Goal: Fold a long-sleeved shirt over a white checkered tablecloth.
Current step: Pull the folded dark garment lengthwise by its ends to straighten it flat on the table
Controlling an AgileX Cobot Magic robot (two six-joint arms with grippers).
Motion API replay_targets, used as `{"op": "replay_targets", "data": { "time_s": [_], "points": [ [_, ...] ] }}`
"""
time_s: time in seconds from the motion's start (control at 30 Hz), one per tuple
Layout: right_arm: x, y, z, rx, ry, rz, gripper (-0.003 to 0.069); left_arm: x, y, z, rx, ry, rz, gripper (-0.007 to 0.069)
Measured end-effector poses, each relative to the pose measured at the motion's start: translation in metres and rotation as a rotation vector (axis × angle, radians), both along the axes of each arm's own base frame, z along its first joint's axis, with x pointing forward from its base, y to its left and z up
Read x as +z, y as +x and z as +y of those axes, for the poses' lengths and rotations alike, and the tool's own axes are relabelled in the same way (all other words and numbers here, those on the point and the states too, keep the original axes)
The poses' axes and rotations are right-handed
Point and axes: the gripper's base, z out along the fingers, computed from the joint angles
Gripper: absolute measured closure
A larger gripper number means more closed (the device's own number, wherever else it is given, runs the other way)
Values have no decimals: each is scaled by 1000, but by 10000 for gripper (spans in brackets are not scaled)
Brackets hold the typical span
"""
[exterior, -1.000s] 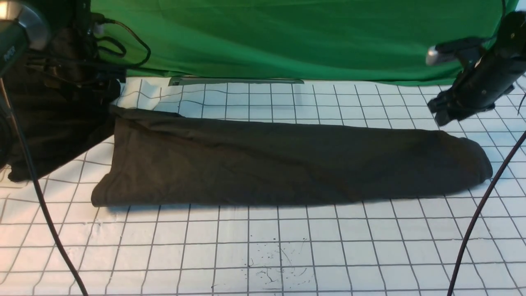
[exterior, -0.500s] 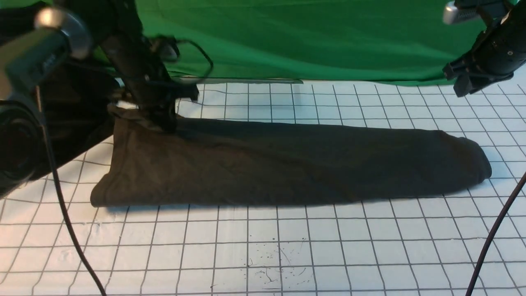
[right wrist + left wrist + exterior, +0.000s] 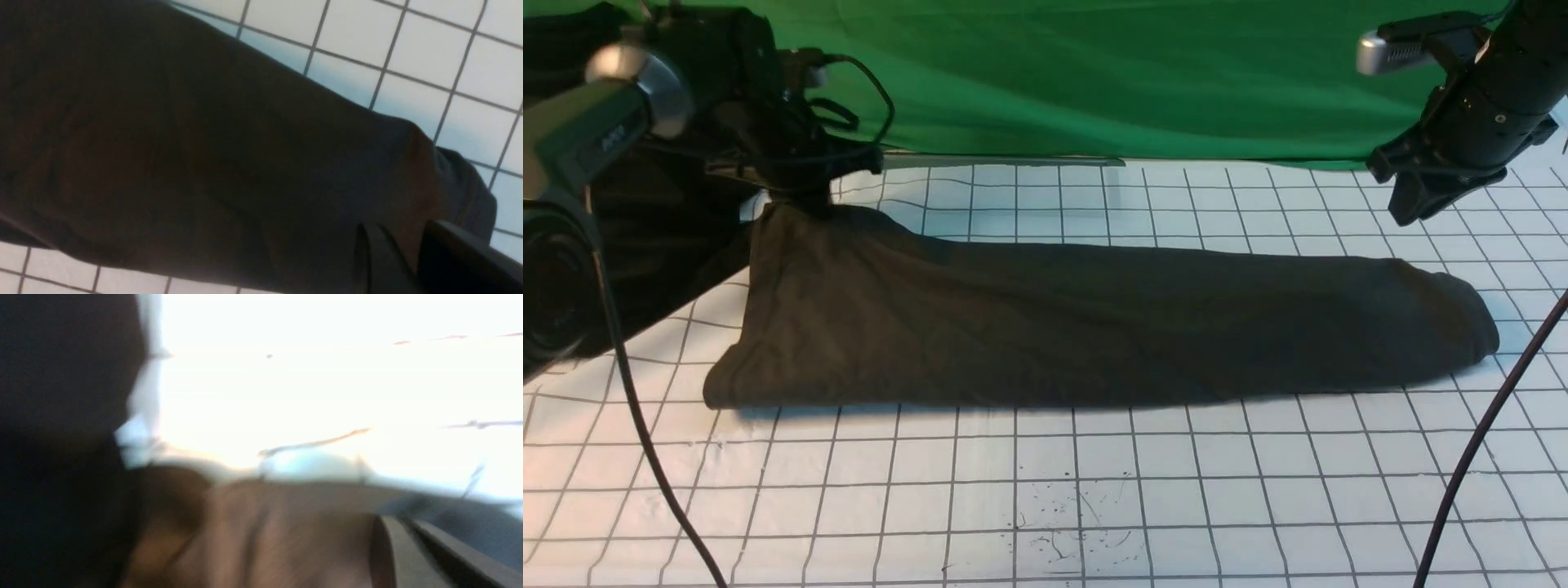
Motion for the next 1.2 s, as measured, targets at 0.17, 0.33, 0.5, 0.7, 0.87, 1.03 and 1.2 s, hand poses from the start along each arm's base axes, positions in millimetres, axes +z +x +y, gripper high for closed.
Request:
{"op": "replay_targets", "data": {
  "time_s": [0.17,0.33,0.5,0.7,0.87,1.03,1.2],
  "points": [
    [8,-14,-9,-33,-35,6,517,20,-18,6,-55,-74,146,626],
    [-1,-25,-43,-164,-29,61,434,59,-53,-22,-183,-140,139,626],
    [-28,-30,-79,-266,-25,151,272,57,-101,-52,-261,-106,171,626],
    [-68,-23,-92,-288,-16,232,134,-7,-132,-52,-213,-57,252,626],
    [-85,-17,-90,-280,20,239,115,-36,-150,-41,-149,9,331,626],
    [-89,-14,-89,-278,38,223,113,-37,-154,-39,-121,7,308,626],
    [-101,-10,-85,-243,82,234,121,-34,-156,-38,-121,11,298,626]
  ]
}}
